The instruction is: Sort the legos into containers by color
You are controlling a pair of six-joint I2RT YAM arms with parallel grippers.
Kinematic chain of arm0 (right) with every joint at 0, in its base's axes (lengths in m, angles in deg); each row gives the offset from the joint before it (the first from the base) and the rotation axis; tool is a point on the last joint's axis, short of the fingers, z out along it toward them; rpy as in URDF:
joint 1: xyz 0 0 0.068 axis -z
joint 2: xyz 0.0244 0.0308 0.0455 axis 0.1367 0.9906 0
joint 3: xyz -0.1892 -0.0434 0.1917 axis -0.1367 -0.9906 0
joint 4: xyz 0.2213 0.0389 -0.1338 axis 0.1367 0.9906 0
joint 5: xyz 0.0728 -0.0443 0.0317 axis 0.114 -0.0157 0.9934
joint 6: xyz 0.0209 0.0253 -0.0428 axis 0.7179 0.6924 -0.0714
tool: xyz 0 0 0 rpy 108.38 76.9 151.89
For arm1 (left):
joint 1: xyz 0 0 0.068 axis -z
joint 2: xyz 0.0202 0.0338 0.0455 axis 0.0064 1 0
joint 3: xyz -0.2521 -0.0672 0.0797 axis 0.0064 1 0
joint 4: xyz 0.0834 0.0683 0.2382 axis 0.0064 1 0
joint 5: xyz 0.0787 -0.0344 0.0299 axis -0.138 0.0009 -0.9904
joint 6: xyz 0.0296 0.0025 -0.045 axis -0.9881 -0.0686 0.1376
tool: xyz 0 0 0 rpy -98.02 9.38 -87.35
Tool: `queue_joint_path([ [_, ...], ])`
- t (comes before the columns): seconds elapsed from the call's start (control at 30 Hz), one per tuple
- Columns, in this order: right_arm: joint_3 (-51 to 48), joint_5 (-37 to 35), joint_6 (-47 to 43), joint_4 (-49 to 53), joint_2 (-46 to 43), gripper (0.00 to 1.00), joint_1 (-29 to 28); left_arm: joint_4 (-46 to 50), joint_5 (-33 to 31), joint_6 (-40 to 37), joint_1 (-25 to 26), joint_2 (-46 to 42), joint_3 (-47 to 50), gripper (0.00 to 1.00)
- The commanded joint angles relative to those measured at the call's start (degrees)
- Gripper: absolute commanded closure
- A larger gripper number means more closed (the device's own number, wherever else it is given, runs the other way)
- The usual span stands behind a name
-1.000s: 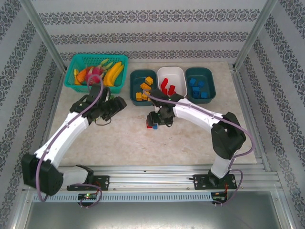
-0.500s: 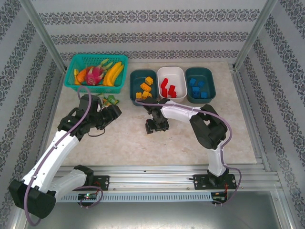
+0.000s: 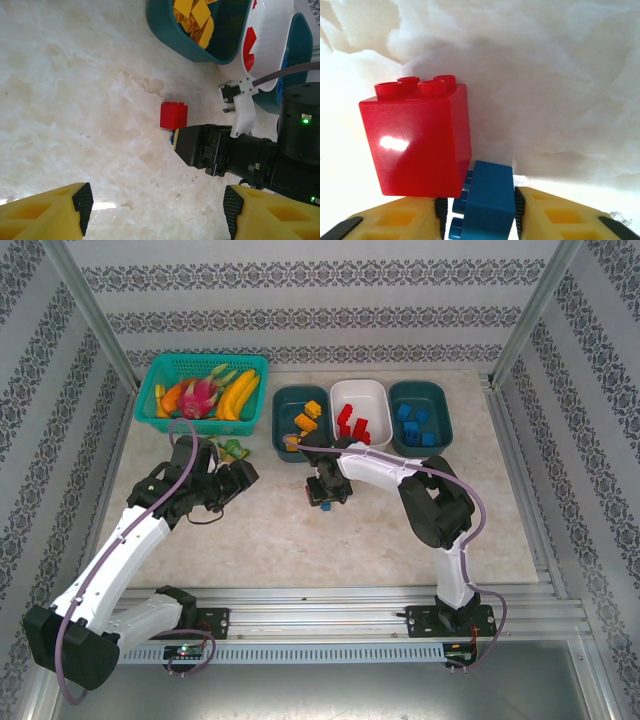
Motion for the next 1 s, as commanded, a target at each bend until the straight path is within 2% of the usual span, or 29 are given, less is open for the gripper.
queue_joint_path([
  [0.0,-1.5,-0.9,0.0,0.9,-1.0,0.61,0.2,-0.4,1.6,-0.8,0.4,0.3,-1.7,0.28],
  [0.27,-5.8,-0.5,1.4,0.4,-5.8,0.76,0.3,-2.4,3.1,-1.1,1.4,1.8,-1.1,0.28],
  [0.43,-6.2,-3.2,1.7,2.8,-13.5,0.78,2.1,-7.1,6.7,-3.0,5.2,5.8,-4.0,0.28],
  [0.57,-6.1,-2.0,0.5,4.4,-20.8,0.79,9.5,-12.0,7.4,-2.3,9.0,11.5,-7.9,0.27],
  [0.67,-2.3,-1.0,-2.0,6.1,-22.5,0.78,16.3,-17.2,8.0,0.4,9.4,16.3,-11.4,0.27],
  [0.83,5.7,0.7,-4.3,6.2,-18.0,0.78,27.3,-23.1,9.3,2.2,9.5,25.7,-19.0,0.24],
  [0.97,15.0,0.3,-3.4,4.8,-9.6,0.78,33.9,-26.6,11.4,3.3,9.5,34.1,-26.0,0.25],
])
